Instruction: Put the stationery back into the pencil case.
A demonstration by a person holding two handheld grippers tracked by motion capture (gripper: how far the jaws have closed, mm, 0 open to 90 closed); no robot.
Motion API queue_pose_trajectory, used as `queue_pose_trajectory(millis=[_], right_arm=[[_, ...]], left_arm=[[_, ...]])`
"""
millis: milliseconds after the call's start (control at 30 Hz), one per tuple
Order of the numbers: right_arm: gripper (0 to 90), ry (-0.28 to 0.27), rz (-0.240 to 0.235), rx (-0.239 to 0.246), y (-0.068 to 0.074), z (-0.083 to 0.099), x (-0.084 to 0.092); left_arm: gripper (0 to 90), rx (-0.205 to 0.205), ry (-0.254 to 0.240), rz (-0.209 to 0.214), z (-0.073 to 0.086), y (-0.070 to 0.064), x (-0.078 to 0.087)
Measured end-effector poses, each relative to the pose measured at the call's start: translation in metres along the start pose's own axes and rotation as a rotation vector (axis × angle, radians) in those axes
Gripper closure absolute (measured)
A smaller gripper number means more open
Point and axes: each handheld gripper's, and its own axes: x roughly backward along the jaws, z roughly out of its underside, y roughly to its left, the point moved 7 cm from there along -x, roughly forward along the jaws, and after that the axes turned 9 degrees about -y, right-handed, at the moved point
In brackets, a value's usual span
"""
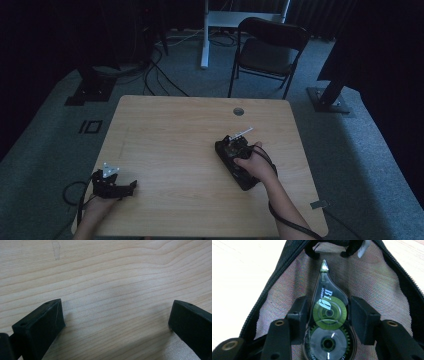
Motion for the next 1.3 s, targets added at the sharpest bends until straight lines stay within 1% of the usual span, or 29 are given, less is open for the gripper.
queue_pose_trajectory(millis=[133,200,333,400,433,533,667,700,800,833,900,933,1000,1100,1200,1267,1300], right_arm=[[48.4,0.01,-0.005,0.007,0.001,0.001,-0.001],[46.1,0.016,-0.01,0.005,0.001,0.001,-0.001],[46.0,0.018,-0.013,0.003,0.001,0.001,0.0],[45.8,0.014,-0.017,0.0,0.001,0.001,0.0],[45.8,0.001,-0.023,-0.011,0.0,0.0,0.002],[45.8,-0.012,-0.034,-0.029,-0.002,0.0,0.006],[45.8,-0.032,-0.035,-0.038,-0.003,-0.001,0.011],[45.8,-0.05,-0.037,-0.045,-0.004,-0.002,0.014],[45.6,-0.083,-0.032,-0.049,-0.006,-0.003,0.017],[45.6,-0.083,-0.032,-0.049,-0.006,-0.003,0.017],[44.4,-0.104,-0.025,-0.046,-0.007,-0.003,0.02],[43.4,-0.113,-0.027,-0.053,-0.007,-0.003,0.021],[43.4,-0.136,-0.04,-0.07,-0.008,-0.003,0.024],[43.4,-0.167,-0.047,-0.071,-0.008,-0.004,0.028],[43.0,-0.207,-0.085,-0.079,-0.004,-0.004,0.032],[42.7,-0.237,-0.078,-0.069,-0.004,-0.004,0.034],[42.6,-0.25,-0.083,-0.072,-0.004,-0.005,0.035]], left_arm=[[0.2,-0.001,0.0,0.0,0.0,0.0,0.0],[0.2,0.0,-0.001,0.0,0.0,0.0,0.0],[0.2,-0.001,0.001,0.0,0.0,0.0,0.0],[0.2,0.0,0.0,0.0,0.0,0.0,0.0],[0.2,-0.001,0.0,0.0,0.0,0.0,0.0],[0.2,0.0,0.0,0.0,0.0,0.0,0.0],[0.2,0.0,0.0,0.0,0.0,0.0,0.0],[0.2,-0.001,0.001,0.0,0.0,0.0,0.0],[0.2,-0.001,0.001,0.0,0.0,0.0,0.0],[0.2,-0.001,0.001,0.0,0.0,0.0,0.0],[0.2,0.0,0.0,0.0,0.0,0.0,0.0],[0.2,0.0,0.0,0.0,0.0,0.0,0.0],[0.2,0.0,0.0,0.0,0.0,0.0,0.0],[0.2,-0.001,0.001,0.0,0.0,0.0,0.0],[0.2,0.0,0.0,0.0,0.0,0.0,0.0],[0.2,-0.001,0.0,0.0,0.0,0.0,0.0],[0.2,-0.001,0.001,0.0,0.0,0.0,0.0]])
